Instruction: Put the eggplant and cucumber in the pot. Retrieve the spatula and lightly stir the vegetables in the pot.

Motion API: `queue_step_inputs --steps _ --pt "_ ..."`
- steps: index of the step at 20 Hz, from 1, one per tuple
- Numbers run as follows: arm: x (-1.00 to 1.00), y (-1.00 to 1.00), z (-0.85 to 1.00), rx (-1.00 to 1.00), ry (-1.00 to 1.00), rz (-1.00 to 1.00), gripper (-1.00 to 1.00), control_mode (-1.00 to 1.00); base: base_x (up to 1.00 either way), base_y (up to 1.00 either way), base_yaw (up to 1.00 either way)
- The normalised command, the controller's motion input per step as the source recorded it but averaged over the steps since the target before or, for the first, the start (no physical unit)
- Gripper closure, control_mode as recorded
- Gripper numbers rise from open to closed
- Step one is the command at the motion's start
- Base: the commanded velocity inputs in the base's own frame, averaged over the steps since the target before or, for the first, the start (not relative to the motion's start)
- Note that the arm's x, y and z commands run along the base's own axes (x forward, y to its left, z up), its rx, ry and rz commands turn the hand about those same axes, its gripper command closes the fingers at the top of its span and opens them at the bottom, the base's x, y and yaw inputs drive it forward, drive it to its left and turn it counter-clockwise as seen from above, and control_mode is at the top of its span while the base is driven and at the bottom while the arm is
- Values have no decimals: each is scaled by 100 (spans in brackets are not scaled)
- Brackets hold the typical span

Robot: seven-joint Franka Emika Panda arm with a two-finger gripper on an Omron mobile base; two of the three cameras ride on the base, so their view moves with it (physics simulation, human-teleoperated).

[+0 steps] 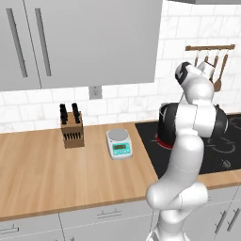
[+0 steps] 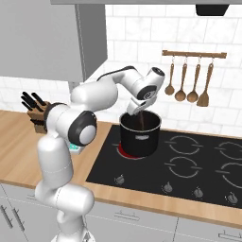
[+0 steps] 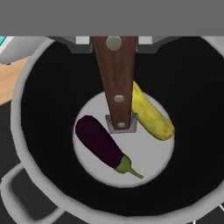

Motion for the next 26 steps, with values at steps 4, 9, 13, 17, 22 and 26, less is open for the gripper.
queue_step_inputs --steps 4,9,13,17,22,26 --pt "-1 -11 7 0 0 0 100 -100 0 0 0" --pt "-15 -46 0 -1 0 0 100 -100 0 0 0" --pt "-5 -29 -12 -1 0 0 100 -100 0 0 0" --pt "0 -16 -1 -2 0 0 100 -100 0 0 0" --pt "2 -4 -19 0 2 0 100 -100 0 0 0" --pt "25 -21 -55 0 6 0 100 -100 0 0 0"
